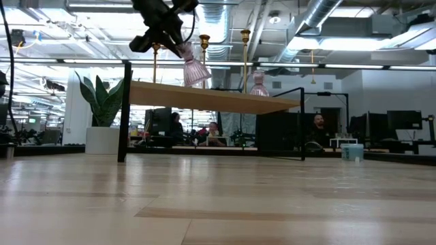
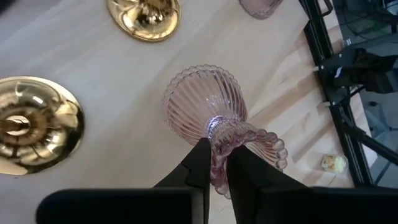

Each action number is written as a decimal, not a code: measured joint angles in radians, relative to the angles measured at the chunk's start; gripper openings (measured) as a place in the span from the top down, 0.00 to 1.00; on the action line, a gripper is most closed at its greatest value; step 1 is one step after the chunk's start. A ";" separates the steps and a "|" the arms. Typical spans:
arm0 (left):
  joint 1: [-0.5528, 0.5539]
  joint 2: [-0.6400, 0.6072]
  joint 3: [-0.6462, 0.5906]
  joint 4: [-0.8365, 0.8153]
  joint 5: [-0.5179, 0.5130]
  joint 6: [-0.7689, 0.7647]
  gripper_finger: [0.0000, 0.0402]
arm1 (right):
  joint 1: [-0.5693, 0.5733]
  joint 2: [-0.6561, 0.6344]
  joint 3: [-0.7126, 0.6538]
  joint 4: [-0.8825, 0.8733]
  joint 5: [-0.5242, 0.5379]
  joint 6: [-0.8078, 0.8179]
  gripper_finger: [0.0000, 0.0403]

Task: Pick & Place candle stick holders
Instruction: Put the top pink glass candle holder on the shelf

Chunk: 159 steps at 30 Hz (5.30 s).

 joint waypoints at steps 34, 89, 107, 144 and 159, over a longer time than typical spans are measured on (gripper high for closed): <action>-0.172 0.116 0.321 -0.166 0.046 0.428 0.93 | 0.003 0.000 0.000 -0.008 -0.106 0.001 0.37; -0.007 0.363 0.463 -0.330 0.026 0.813 0.89 | -0.005 0.000 0.000 0.020 -0.155 0.003 0.37; -0.008 0.363 0.463 -0.328 0.000 0.821 0.87 | -0.005 0.000 0.000 0.020 -0.158 0.002 0.37; -0.008 0.320 0.462 -0.277 -0.016 0.856 0.78 | -0.005 0.000 0.000 0.025 -0.158 0.011 0.37; -0.111 0.093 0.462 -0.211 -0.044 0.795 0.77 | -0.017 0.017 0.000 0.260 -0.129 -0.122 0.37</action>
